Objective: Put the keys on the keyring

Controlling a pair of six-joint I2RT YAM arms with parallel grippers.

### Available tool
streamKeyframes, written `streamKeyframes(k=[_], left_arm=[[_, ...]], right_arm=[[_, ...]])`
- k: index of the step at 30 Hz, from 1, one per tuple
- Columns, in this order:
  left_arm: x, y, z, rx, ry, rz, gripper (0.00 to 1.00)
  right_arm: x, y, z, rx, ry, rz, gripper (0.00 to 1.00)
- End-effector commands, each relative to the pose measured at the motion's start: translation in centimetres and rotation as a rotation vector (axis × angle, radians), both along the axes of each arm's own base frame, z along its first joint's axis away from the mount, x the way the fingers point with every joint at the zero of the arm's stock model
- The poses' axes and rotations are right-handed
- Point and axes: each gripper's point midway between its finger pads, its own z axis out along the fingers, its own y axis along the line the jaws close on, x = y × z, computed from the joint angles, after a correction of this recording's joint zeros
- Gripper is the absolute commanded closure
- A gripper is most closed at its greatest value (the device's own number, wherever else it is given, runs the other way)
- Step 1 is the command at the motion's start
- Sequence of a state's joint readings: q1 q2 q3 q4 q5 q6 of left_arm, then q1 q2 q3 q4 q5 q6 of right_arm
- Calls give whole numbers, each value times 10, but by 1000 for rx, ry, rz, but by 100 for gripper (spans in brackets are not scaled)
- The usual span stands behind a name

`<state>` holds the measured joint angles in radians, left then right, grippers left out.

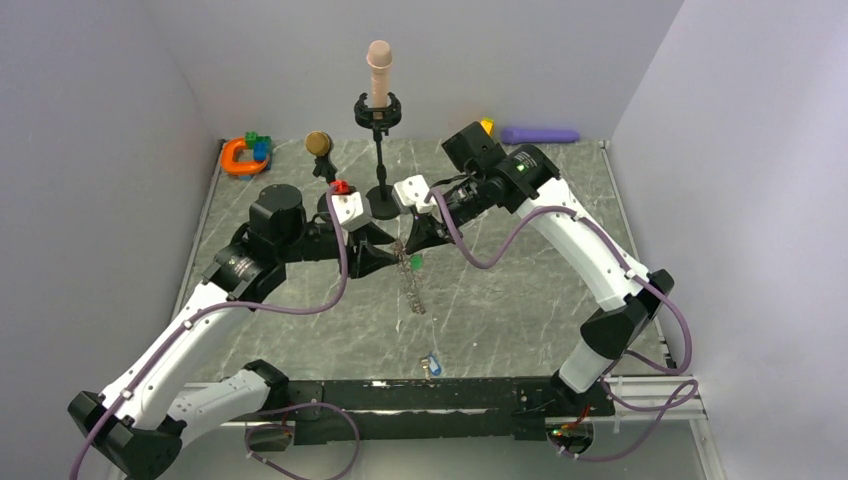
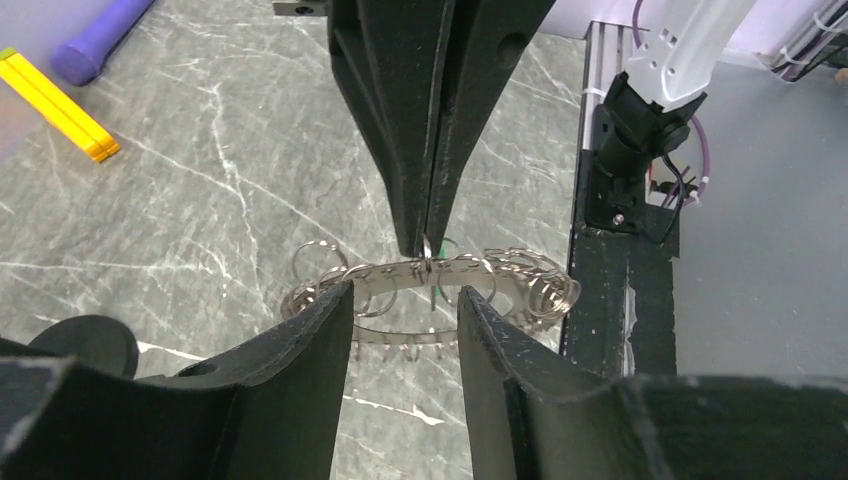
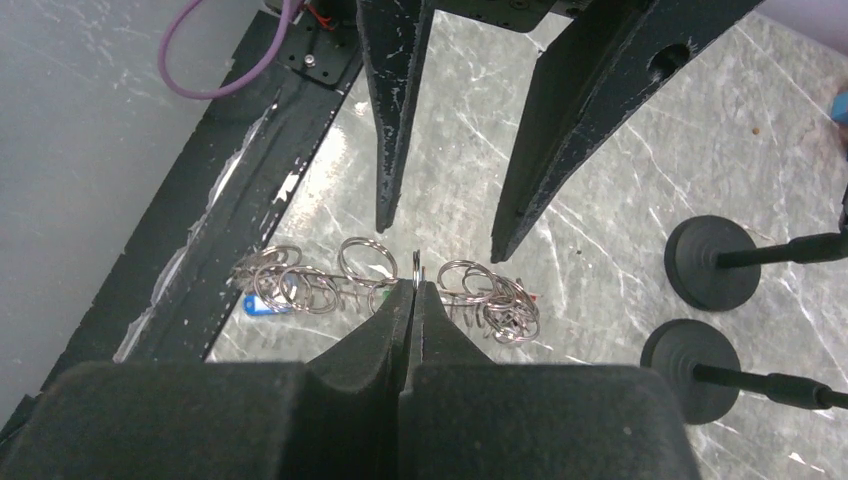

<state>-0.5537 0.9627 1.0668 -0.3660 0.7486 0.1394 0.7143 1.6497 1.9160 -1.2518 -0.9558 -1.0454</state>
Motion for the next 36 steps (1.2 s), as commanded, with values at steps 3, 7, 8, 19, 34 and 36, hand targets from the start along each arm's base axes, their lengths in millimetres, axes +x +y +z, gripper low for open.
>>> streamKeyframes(k=[3,7,8,19,34,36], left_arm=[[-10,-10,26,-56,-57,-76,53],[-11,-13,26,-78,-47,-78,56],[-11,-14,25,-78,-43,-76,57],[-9,-23,13,-51,-8,-72,68],[-4,-20,1,8,3,-31,80],[-4,-18,1,10,-2,-26,76]], right_arm=[[1,2,13,30,-56,23,100],[2,3,13,32,-53,18,100],[2,4,14,35,-53,18,100],[1,7,20,60,-27,0,100],[-1,6,21,66,-9,-10,100],[-1,7,20,65,-9,-12,100]])
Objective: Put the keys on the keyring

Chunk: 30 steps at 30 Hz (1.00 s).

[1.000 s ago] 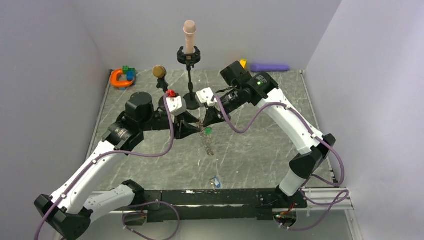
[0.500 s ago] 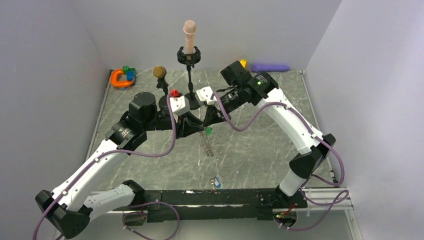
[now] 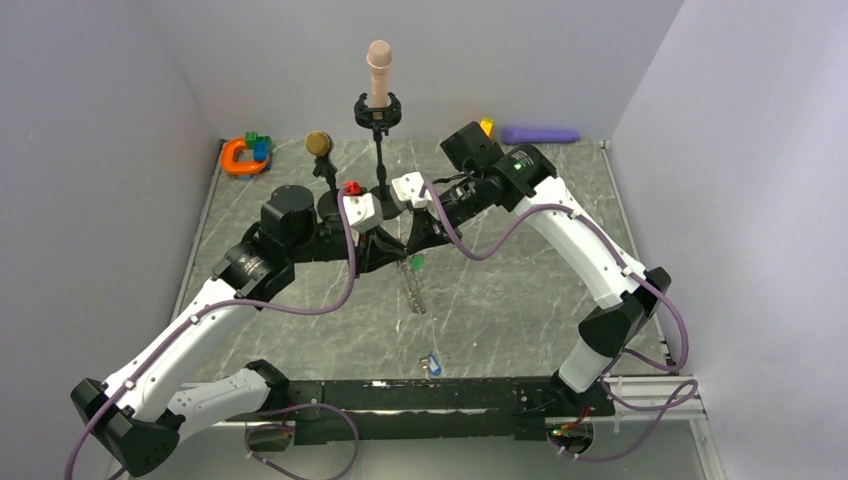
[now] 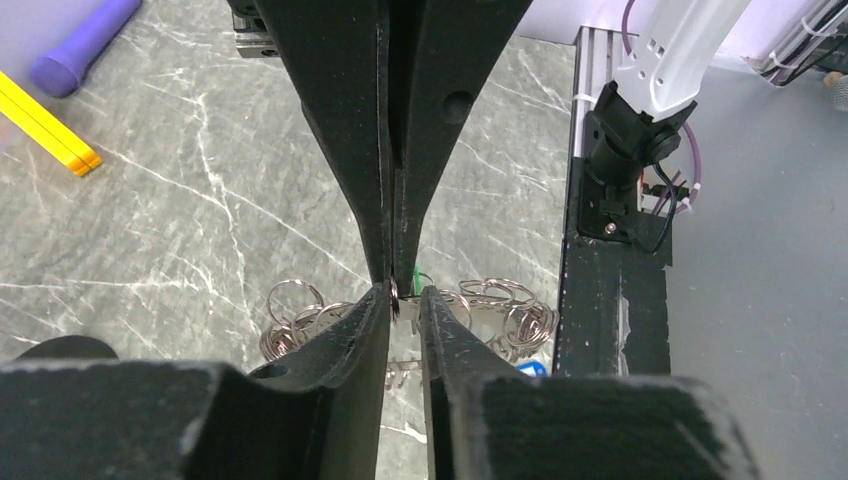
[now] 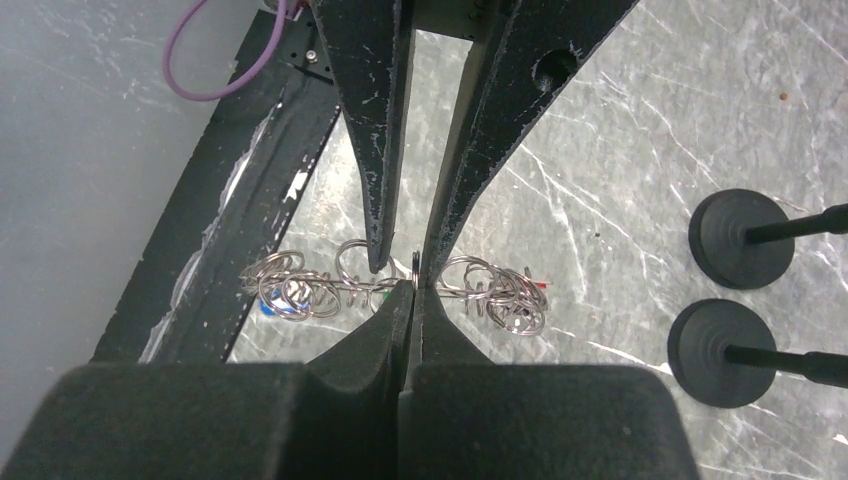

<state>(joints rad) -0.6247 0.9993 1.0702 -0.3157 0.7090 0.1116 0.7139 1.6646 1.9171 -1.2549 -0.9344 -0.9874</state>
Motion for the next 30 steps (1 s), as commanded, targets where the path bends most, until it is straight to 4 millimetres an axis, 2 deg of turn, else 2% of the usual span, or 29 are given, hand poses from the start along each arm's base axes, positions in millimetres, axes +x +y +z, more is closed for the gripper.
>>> streamKeyframes(k=[1,6,10,12,18,24,30], left_arm=[[-1,1,0,18,-11,4,75],[0,1,0,21,-11,7,76],[1,0,-1,26,-6,5,90],[1,0,-3,37,0,7,100],[4,6,0,37,-28,45,100],[6,11,23,-82,-87,118,100],[7,13,32,-152,-99,154,100]], right_arm=[[-3,7,27,107,-60,27,100],[-4,7,27,109,-56,26,100],[-3,8,28,112,-52,23,100],[-4,8,29,115,-50,20,100],[-4,8,29,122,-34,8,100],[-2,9,31,147,-12,-23,99],[-1,9,31,157,-9,-44,90]])
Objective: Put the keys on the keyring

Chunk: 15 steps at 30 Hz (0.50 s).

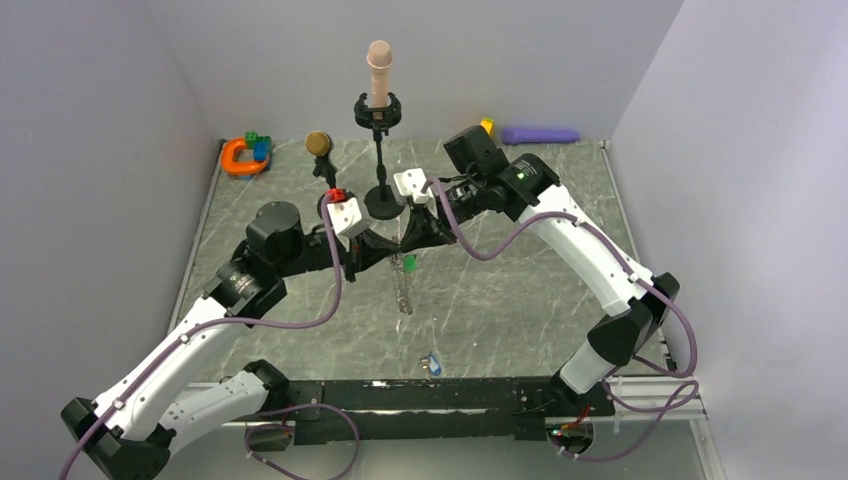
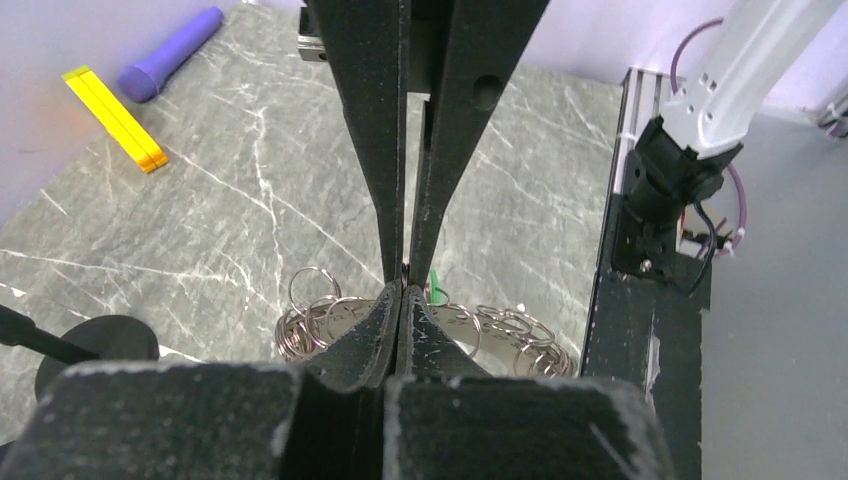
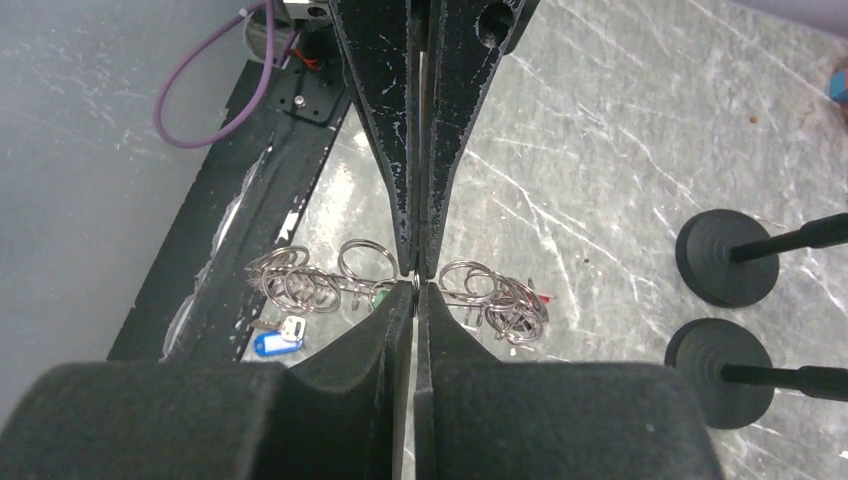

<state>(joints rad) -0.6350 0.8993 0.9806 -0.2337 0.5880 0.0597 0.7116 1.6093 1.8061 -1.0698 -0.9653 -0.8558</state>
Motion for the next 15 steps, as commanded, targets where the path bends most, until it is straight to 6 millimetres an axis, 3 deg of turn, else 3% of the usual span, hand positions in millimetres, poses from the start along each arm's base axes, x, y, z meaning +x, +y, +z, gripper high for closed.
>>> streamKeyframes(k=[1,15], left_arm=[[2,1,30,-116,-41,42,100],[1,6,40,-197,-42,83,100]], right_arm=[[-3,0,26,89,-38,-4,89],[2,0,29,118,-10,-37,83]])
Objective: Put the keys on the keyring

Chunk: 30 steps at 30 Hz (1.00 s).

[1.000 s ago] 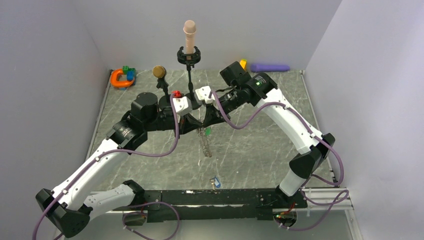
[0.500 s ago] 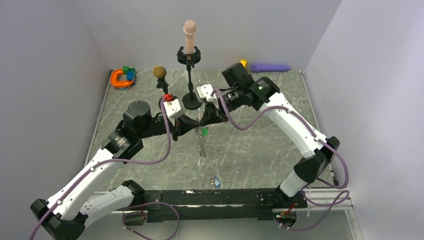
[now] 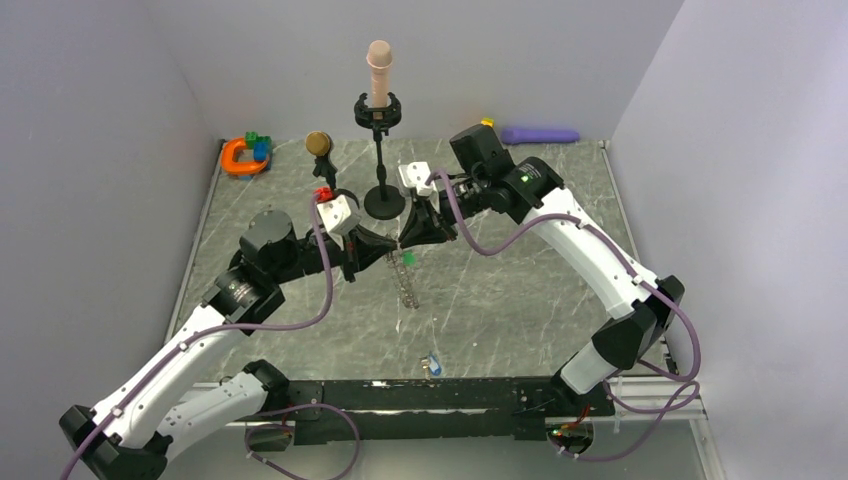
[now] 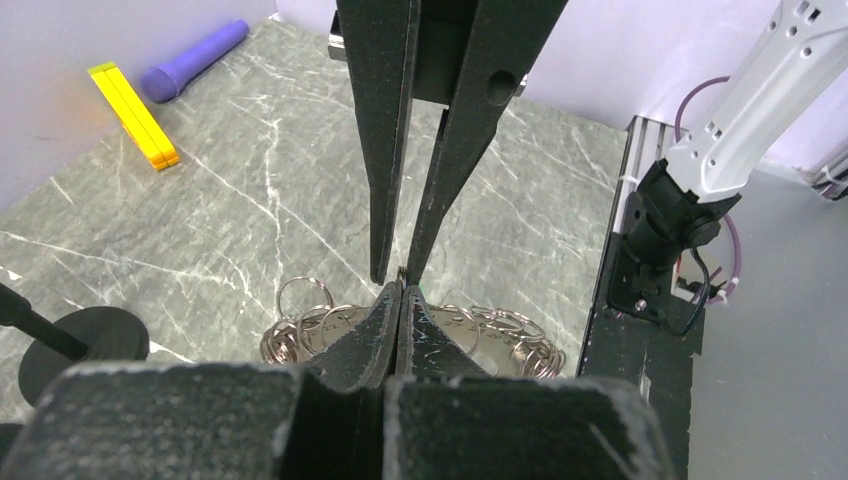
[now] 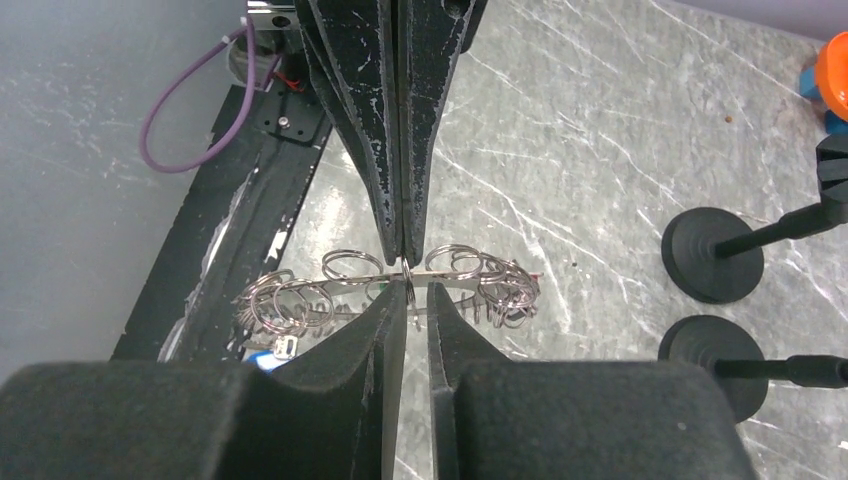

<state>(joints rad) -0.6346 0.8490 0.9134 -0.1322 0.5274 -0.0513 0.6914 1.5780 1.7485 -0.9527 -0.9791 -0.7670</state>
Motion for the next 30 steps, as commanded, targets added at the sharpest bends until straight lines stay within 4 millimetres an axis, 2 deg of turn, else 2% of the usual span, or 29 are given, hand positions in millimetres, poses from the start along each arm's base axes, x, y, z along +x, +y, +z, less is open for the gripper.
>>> streamKeyframes(k=[1,10,14,17,22,23,24,25,27,30], left_arm=[[-2,2,33,-112,-71,22,100],[-2,4,40,-169,-82,38,100],[-1,4,40,-172,-82,39,100],[-1,4,39,-174,-78,38,100],[-4,0,36,-182,-51,16,100],[-5,-1,34,-174,-41,8,99],[-5,-1,31,-160,-31,5,90],[-7,-1,28,-142,-25,-6,76],[-10,-1,22,-103,-17,-21,63],[-12,-1,16,-35,-11,-44,57]], right_arm=[[-6,-2,23,73,-23,10,82],[-8,-1,24,99,13,18,84],[-8,0,28,112,13,25,90],[-9,1,29,120,17,30,100],[-9,1,33,127,11,36,100],[-9,0,33,125,4,35,100],[-8,-1,34,121,0,33,100],[-8,-2,33,115,-6,33,100],[-8,-4,33,100,-13,35,100],[-10,-6,29,75,-14,51,100]])
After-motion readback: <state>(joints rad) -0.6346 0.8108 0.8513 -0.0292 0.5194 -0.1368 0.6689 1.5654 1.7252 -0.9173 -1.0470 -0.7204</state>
